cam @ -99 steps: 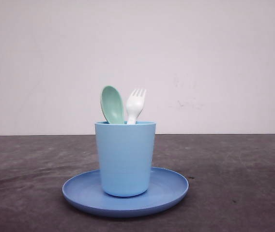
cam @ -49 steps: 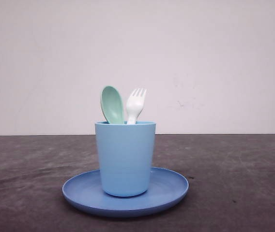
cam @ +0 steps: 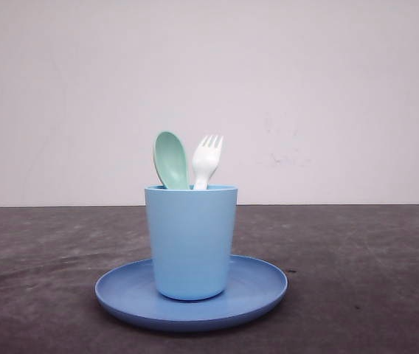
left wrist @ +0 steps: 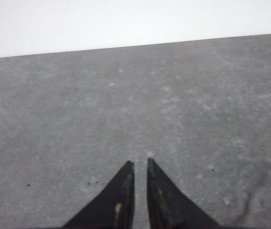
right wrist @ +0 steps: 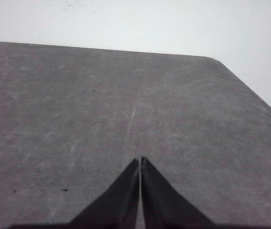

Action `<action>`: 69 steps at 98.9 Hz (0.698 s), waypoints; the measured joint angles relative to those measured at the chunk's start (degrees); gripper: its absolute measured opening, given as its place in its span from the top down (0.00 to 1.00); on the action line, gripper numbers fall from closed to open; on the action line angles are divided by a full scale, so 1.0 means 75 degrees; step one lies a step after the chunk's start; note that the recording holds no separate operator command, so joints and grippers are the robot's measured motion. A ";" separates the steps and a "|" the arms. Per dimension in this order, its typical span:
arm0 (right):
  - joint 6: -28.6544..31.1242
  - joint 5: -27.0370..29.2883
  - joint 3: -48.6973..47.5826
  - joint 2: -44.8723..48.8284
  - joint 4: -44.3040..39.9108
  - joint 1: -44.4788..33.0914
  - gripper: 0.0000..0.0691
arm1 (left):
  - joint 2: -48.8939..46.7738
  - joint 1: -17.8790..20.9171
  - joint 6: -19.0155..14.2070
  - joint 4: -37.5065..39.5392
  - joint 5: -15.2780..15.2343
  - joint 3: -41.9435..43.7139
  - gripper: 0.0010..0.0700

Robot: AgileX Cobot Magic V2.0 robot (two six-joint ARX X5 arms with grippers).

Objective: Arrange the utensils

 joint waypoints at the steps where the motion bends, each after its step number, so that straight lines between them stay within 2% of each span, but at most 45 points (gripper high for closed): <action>1: 0.0000 0.0000 0.0000 0.0000 -0.0006 0.0000 0.99 | 0.0000 0.0000 0.0000 0.0000 -0.0003 0.0000 0.98; 69: -0.0012 0.0000 0.0000 0.0000 0.0262 -0.0006 0.99 | 0.0000 0.0000 0.0000 0.0000 -0.0009 0.0000 0.98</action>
